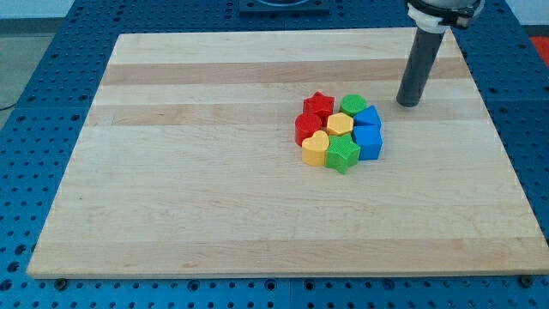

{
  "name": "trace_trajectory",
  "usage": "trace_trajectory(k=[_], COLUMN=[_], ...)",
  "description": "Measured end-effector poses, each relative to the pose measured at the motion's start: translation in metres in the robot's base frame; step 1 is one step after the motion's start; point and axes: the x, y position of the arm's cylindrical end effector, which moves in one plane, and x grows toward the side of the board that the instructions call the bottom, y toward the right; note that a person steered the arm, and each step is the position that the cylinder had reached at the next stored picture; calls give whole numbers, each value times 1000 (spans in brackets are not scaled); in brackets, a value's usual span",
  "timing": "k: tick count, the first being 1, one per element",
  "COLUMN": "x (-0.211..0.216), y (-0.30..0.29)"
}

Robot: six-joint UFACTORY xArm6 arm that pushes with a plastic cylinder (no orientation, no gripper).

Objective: Separate the blue blocks from the group of blocks

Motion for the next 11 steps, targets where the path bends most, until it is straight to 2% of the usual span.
trace_trajectory(k=[2,6,8,11], x=[1,12,12,55], y=[-22,-28,-56,-55])
